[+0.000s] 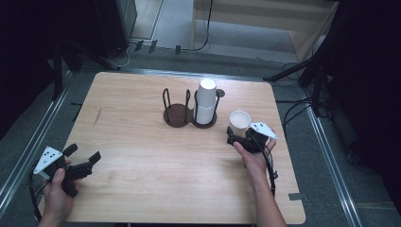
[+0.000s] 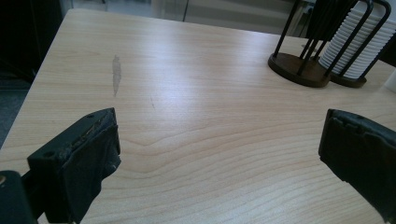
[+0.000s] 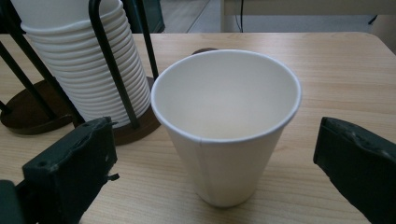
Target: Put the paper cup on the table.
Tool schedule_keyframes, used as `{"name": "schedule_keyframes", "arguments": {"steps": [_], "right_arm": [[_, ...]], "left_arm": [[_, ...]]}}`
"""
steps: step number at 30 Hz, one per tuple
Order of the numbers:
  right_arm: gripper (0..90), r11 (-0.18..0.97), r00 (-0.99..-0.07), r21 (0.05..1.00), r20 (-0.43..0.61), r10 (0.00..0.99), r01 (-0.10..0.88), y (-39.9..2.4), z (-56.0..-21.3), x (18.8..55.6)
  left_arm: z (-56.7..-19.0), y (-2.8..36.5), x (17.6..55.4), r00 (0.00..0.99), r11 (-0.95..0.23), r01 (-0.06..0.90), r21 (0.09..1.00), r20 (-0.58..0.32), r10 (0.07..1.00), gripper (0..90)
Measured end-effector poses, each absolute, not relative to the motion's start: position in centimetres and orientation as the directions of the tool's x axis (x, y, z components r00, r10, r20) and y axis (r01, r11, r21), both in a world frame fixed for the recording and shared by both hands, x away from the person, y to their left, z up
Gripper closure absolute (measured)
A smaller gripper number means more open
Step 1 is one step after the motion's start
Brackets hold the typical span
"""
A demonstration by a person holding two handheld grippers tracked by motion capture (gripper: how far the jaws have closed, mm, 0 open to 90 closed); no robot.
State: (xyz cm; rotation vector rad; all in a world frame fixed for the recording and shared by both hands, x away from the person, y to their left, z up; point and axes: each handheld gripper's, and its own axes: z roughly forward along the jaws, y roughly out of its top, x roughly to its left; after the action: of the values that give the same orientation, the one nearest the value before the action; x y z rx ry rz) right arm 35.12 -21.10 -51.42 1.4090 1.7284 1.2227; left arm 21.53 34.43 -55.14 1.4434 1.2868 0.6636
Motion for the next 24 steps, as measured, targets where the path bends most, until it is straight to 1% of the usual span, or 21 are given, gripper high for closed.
{"name": "schedule_keyframes", "arguments": {"steps": [10,24], "right_arm": [[0.0,0.016,-0.282,0.916,0.107,0.953,0.402,-22.3,-51.0,33.3],[0.0,-0.001,-0.279,0.925,0.116,0.953,0.381,-24.3,-50.4,30.9]], "left_arm": [[-55.1,34.5,21.5,0.268,0.127,0.358,0.925,-0.232,0.935,0.0],[-55.1,34.4,21.5,0.268,0.123,0.359,0.925,-0.228,0.936,0.0]]}}
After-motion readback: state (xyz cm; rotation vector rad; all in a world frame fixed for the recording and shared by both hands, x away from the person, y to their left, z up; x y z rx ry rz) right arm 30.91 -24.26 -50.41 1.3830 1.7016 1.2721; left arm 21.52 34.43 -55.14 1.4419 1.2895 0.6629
